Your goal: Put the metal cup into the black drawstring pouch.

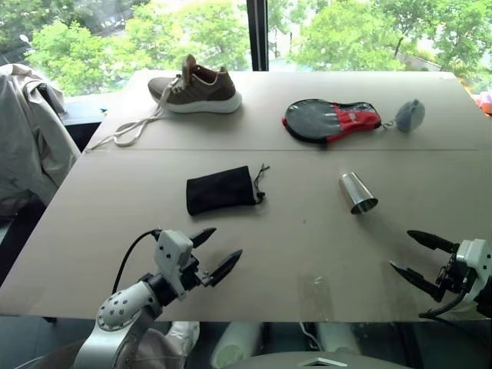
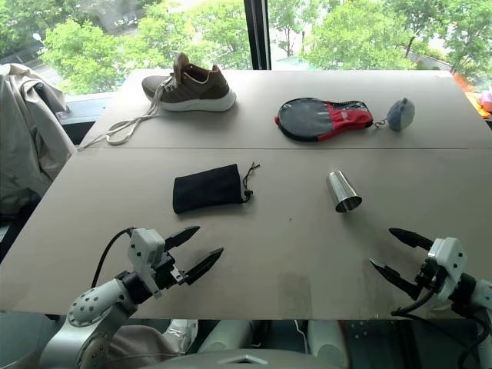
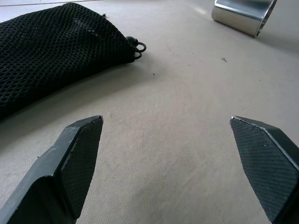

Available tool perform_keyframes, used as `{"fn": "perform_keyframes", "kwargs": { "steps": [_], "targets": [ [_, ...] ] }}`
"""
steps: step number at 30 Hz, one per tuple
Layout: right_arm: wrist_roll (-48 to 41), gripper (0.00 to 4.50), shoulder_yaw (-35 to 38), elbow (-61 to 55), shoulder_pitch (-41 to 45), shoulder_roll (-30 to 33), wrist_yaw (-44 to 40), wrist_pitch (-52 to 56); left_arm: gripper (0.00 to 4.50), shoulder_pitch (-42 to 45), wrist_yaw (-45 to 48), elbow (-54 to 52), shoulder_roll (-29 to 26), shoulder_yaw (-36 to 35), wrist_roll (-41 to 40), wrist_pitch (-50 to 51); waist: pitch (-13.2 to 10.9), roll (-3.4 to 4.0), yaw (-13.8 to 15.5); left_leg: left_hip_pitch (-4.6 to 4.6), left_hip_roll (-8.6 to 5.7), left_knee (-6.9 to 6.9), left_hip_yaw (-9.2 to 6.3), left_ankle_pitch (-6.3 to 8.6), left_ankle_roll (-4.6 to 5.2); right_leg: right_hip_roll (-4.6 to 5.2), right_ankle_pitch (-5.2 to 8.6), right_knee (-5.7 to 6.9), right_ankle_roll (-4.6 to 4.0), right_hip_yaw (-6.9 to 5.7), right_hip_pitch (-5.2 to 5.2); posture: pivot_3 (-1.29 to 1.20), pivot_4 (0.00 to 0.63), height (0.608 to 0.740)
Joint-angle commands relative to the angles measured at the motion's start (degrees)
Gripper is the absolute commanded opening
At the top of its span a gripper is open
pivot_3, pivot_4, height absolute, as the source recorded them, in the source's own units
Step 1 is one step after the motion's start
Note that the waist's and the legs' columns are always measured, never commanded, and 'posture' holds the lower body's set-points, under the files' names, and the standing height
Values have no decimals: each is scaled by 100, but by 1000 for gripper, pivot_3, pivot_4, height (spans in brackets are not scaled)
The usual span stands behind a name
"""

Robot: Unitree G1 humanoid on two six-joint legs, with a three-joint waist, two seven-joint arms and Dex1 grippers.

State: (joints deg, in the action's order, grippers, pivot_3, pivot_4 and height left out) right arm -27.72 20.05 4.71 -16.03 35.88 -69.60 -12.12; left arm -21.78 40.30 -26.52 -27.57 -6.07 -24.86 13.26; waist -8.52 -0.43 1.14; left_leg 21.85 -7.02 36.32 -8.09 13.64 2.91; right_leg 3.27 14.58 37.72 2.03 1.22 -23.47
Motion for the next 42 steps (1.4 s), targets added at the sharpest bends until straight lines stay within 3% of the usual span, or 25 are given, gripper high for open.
{"fn": "perform_keyframes", "kwargs": {
  "steps": [1, 27, 35, 39, 42],
  "targets": [
    [-90, 4472, 122, -164, -34, 79, 15, -46, 4500, 66, 48, -160, -48, 5, -13, -99, 0, 0, 0, 0, 0, 0, 0, 0, 0, 0, 0, 0, 0, 0, 0, 0, 150, 740],
    [-251, 4472, 132, -387, -156, 41, 95, 71, 4500, 334, -171, -335, 69, 75, -160, 354, -4, -1, 19, 0, 0, 0, 0, 1, 0, 0, 0, -1, 1, -1, 0, 0, 150, 740],
    [-1346, 4472, 216, -874, -83, -209, -473, 215, 4500, 1406, -1255, -458, 249, 244, 190, 1163, -9, -6, 53, -1, 0, 0, 0, 0, 0, -1, -11, 0, 19, -2, 0, 0, 150, 740],
    [-1408, 4472, 159, -887, -74, -184, -646, 311, 4500, 2168, -1920, -509, 408, 436, 448, 1835, -10, -8, 114, -1, 0, 2, -2, 0, 0, -3, -14, 0, 22, -4, 0, 0, 150, 740],
    [-1291, 4472, 120, -725, -21, -234, -713, 223, 4500, 3054, -2341, -322, 391, 916, 1069, 2271, -17, -21, 141, 1, -1, 3, -1, 0, -1, -3, -29, -2, 2, -3, 0, 0, 150, 740]
  ]
}}
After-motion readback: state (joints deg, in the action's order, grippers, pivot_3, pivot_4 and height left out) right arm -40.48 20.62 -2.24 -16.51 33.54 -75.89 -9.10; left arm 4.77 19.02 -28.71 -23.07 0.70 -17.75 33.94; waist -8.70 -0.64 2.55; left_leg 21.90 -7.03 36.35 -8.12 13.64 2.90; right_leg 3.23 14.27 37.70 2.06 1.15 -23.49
